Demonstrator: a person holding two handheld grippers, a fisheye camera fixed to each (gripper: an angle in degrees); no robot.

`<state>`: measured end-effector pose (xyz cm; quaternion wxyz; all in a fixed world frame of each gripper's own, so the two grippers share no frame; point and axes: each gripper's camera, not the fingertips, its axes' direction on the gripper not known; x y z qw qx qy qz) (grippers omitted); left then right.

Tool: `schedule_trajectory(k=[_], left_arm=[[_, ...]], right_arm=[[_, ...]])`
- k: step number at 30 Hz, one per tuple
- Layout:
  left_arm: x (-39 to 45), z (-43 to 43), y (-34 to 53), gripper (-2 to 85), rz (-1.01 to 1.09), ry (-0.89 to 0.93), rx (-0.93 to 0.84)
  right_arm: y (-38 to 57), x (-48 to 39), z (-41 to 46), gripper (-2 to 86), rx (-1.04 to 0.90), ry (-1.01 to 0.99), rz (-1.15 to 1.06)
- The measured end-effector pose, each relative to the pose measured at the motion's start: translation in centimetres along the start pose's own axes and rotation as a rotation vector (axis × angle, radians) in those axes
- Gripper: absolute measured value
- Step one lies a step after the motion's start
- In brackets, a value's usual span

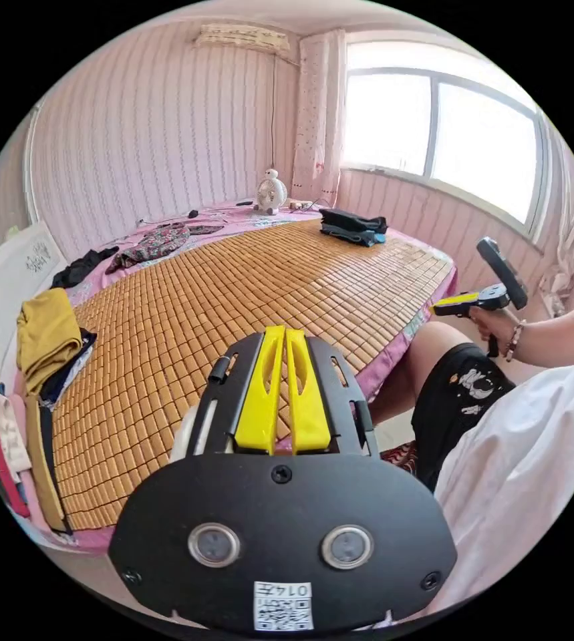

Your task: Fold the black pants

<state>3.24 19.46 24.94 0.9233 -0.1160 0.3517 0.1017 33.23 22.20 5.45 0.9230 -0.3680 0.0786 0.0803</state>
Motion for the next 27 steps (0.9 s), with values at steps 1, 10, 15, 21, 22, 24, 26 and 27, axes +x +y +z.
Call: schedule_trajectory(k=[1, 10, 15, 21, 22, 24, 26, 27], left_arm=[[0.6, 0.1, 0.0, -1.0, 0.003, 0.000, 0.000], [5.1, 4.0, -4.1, -0.5, 0.004, 0.275, 0.097], [7.8, 9.3, -10.8, 3.5, 0.130, 0.403, 0.086], [10.9, 17.9, -20.8, 8.7, 0.207, 0.426, 0.004], [11.3, 18.9, -21.9, 9.0, 0.214, 0.425, -0.005], [12.5, 23.3, -26.4, 9.7, 0.223, 0.461, -0.054], [13.6, 26.7, -29.7, 9.9, 0.248, 0.480, -0.080], [14.8, 28.8, -31.8, 10.0, 0.295, 0.479, -0.088]], right_arm=[[0.9, -0.2, -0.2, 0.8, 0.017, 0.013, -0.016], [2.1, 4.5, -1.5, 1.9, 0.091, -0.057, 0.015], [0.4, 10.5, -1.7, 7.4, 0.163, -0.157, 0.075], [-4.5, 19.1, -0.3, 9.7, 0.265, -0.228, 0.148], [-6.2, 20.8, 0.0, 10.3, 0.290, -0.231, 0.151], [-9.0, 23.3, 0.7, 10.8, 0.315, -0.239, 0.164], [-13.2, 26.6, 1.6, 11.0, 0.341, -0.258, 0.198], [-14.3, 27.4, 1.9, 11.0, 0.346, -0.260, 0.203]])
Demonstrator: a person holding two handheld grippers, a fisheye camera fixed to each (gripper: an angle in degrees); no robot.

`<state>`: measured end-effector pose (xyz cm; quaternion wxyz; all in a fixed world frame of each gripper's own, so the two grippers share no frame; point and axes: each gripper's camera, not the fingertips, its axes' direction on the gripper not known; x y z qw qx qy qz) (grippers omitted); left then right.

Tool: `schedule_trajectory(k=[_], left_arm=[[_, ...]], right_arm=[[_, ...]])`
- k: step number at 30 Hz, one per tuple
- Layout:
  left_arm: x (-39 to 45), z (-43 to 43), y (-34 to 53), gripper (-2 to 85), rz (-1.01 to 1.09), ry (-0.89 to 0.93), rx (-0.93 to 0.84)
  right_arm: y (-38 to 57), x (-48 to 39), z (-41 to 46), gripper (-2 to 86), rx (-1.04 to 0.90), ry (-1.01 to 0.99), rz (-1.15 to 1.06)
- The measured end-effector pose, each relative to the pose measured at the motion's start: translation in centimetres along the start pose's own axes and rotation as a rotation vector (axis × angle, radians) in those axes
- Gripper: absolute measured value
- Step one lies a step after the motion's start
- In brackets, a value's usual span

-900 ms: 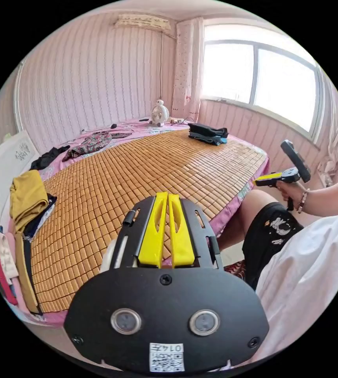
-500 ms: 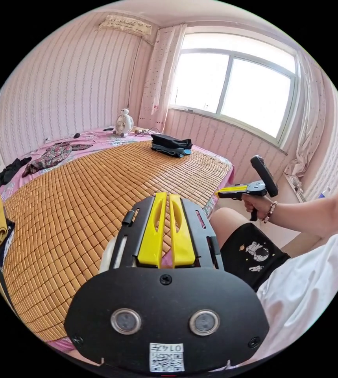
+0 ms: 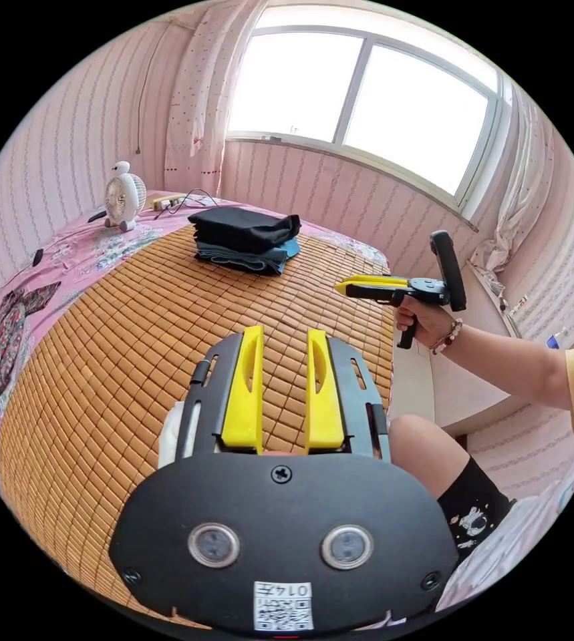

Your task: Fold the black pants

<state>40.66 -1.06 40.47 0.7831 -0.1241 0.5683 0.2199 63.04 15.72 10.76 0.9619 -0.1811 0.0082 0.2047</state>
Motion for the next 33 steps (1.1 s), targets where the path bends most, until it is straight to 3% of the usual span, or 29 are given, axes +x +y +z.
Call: schedule_trajectory(k=[3, 8, 18, 22, 25, 33], left_arm=[[-1.2, 5.0, -5.6, 10.5, 0.095, -0.031, -0.022], [-3.9, 12.0, -13.0, 11.0, 0.068, -0.081, -0.017], [-5.4, 22.5, -20.1, 9.0, -0.047, -0.140, -0.153], [-5.2, 22.1, -20.2, 4.0, -0.020, -0.173, -0.163], [-5.3, 19.9, -20.4, -0.4, -0.013, -0.180, -0.153], [-7.0, 5.6, -17.7, -1.0, -0.021, -0.162, -0.040]], right_arm=[[-5.2, 2.5, 2.4, 11.1, 0.035, 0.021, -0.013], [-12.3, 6.1, 6.9, 10.5, 0.048, 0.023, -0.005], [-16.2, 12.1, 10.6, 5.6, -0.032, -0.104, 0.011], [-17.2, 12.7, 11.4, 6.7, -0.101, -0.093, 0.005], [-18.4, 12.5, 10.6, 1.3, -0.120, -0.104, -0.013], [-20.4, 8.6, -0.2, -0.4, 0.058, -0.330, -0.149]])
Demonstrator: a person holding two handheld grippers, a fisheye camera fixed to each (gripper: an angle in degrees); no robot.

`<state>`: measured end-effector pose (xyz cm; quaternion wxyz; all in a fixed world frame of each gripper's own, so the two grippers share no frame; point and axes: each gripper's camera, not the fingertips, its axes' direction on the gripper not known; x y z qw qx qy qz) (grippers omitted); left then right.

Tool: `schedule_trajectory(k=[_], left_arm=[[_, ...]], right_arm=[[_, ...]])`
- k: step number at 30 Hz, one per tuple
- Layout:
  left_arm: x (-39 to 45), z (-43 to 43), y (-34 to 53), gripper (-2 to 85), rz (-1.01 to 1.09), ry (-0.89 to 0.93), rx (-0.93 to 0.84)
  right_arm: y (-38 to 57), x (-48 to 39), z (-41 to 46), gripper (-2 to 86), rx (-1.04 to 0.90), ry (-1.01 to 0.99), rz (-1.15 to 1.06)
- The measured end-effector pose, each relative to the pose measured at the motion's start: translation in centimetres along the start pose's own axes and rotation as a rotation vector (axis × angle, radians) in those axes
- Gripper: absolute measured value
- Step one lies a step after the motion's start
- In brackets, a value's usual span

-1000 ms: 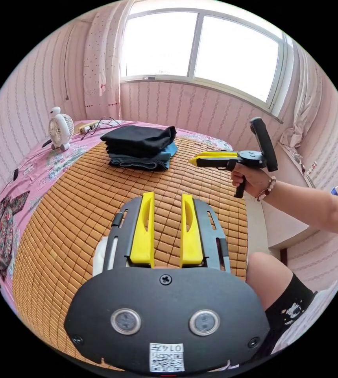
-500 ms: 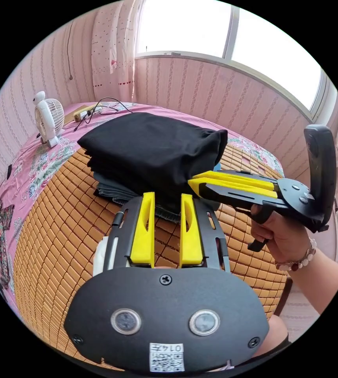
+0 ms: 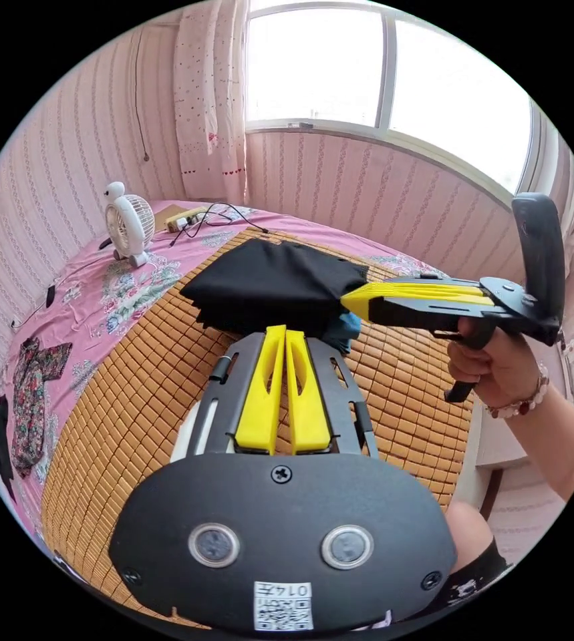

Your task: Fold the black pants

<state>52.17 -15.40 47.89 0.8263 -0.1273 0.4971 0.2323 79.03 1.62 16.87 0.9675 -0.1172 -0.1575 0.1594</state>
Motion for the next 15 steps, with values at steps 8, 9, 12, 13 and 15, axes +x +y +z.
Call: schedule_trajectory(k=[8, 9, 12, 13, 15], left_arm=[[-2.0, -19.9, 25.3, -1.0, -0.181, 0.054, 0.000], [-1.9, -21.1, 30.2, -1.0, -0.275, 0.052, -0.062], [-0.8, -22.8, 41.0, -1.0, -0.504, 0.073, -0.119], [-0.5, -23.2, 42.6, -1.0, -0.543, 0.079, -0.114], [0.5, -25.2, 46.9, -0.9, -0.643, 0.077, -0.074]], right_arm=[[13.6, -18.9, 0.8, -0.5, -0.090, -0.429, -0.083], [15.0, -20.0, 1.9, -0.5, -0.138, -0.446, -0.058], [21.7, -25.1, 6.5, -0.5, -0.373, -0.475, -0.004], [23.5, -26.7, 7.2, -0.5, -0.434, -0.500, 0.000], [25.0, -28.6, 7.6, -0.5, -0.504, -0.534, -0.002]])
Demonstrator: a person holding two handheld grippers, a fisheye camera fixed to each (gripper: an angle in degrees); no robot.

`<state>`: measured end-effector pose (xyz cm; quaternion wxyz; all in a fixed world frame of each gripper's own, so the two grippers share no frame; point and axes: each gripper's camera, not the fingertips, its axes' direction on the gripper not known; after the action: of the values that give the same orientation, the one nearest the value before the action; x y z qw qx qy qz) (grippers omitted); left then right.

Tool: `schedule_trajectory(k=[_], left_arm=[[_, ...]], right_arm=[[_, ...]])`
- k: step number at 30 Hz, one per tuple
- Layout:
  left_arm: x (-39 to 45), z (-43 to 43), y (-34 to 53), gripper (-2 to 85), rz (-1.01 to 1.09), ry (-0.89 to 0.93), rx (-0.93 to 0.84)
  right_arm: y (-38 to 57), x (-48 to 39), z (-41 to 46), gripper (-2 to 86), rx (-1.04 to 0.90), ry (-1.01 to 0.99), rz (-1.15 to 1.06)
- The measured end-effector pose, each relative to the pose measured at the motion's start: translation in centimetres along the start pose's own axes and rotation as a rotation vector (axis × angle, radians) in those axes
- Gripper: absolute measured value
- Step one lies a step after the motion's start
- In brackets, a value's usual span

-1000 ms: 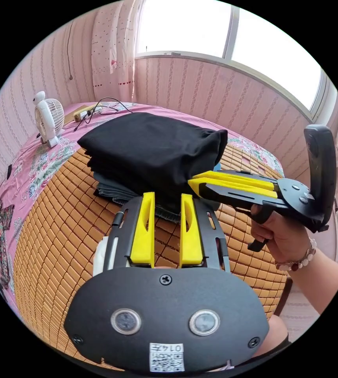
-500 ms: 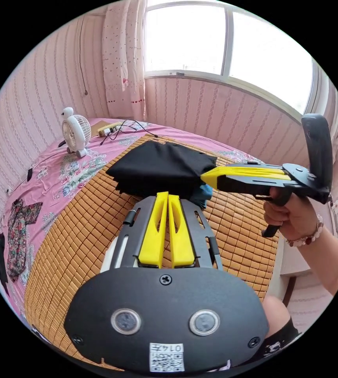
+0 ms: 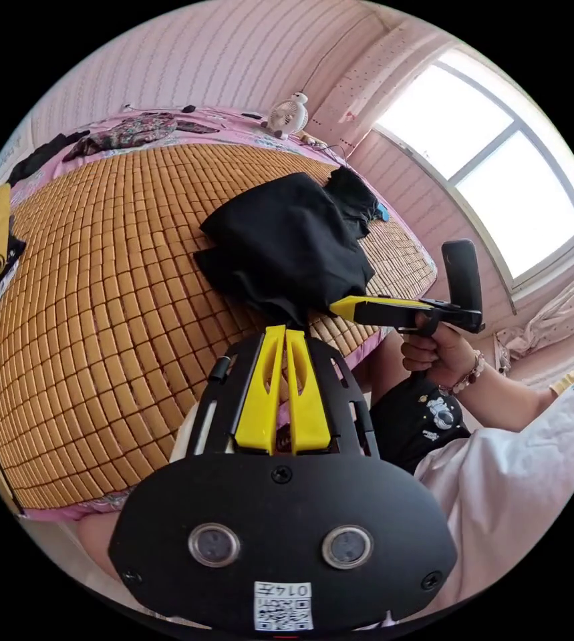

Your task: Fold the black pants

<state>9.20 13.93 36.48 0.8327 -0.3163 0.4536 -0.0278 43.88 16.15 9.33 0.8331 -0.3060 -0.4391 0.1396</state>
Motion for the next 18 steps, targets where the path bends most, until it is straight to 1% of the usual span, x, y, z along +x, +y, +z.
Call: schedule_trajectory(k=[3, 5, 8, 10, 12, 15, 17, 18], left_arm=[[-1.9, -1.8, 2.7, -0.7, -0.122, 0.048, 0.036], [-3.0, -2.6, 3.8, -0.3, -0.176, 0.093, 0.064], [-4.2, -4.6, 5.5, 2.5, -0.250, 0.150, 0.136], [-4.7, -5.9, 6.6, 5.0, -0.283, 0.139, 0.184], [-5.4, -7.1, 7.5, 7.7, -0.316, 0.093, 0.207], [-6.2, -7.8, 7.8, 9.2, -0.338, 0.044, 0.210], [-6.4, -7.6, 7.3, 10.4, -0.340, 0.051, 0.207], [-6.3, -7.0, 6.6, 11.8, -0.328, 0.060, 0.196]], right_arm=[[-0.1, -3.1, 1.4, -0.4, -0.081, 0.021, -0.073], [-0.6, -5.9, 2.2, -0.3, -0.123, 0.020, -0.169], [-0.8, -8.5, 3.9, -0.1, -0.172, -0.026, -0.275], [-0.8, -9.2, 5.0, 0.4, -0.208, -0.022, -0.297], [-1.0, -9.4, 5.1, 1.2, -0.192, 0.019, -0.304], [-1.9, -8.0, 3.0, 5.3, -0.097, 0.126, -0.266], [-3.0, -5.2, 0.5, 10.6, 0.024, 0.309, -0.175], [-3.3, -4.3, 0.0, 11.9, 0.044, 0.365, -0.136]])
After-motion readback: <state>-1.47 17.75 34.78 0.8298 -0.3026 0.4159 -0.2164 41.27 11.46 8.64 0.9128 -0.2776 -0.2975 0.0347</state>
